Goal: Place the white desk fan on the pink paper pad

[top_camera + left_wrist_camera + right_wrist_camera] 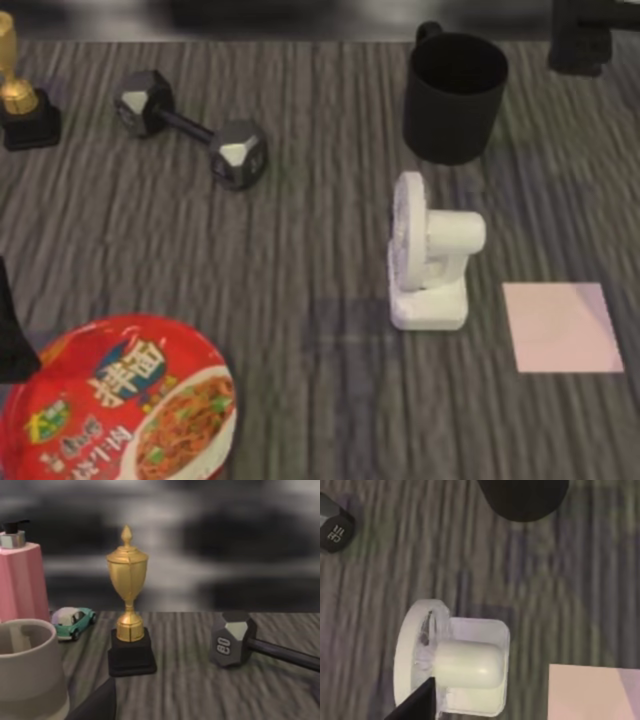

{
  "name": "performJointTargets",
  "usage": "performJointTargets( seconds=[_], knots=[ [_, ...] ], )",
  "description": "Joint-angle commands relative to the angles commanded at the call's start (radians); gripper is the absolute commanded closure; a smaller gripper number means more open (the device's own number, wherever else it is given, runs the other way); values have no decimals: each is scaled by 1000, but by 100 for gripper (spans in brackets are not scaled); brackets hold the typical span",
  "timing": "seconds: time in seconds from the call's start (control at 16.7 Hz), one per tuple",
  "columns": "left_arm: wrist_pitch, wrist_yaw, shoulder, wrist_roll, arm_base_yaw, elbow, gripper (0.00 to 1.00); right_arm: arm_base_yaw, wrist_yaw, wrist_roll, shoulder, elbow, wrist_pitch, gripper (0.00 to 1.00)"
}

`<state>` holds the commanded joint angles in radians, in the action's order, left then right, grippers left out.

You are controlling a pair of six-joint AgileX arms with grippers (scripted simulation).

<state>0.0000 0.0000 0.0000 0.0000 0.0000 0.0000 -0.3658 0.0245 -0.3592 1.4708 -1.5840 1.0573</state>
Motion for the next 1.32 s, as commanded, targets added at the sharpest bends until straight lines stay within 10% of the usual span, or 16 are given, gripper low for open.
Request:
performJointTargets(
  seconds=[0.66,1.32],
  knots=[
    [0,0,0,0,0,0,0,-203,-18,-231,774,-783,541,0],
    [0,0,0,0,0,0,0,-225,-21,-255,868,-843,596,0]
  ],
)
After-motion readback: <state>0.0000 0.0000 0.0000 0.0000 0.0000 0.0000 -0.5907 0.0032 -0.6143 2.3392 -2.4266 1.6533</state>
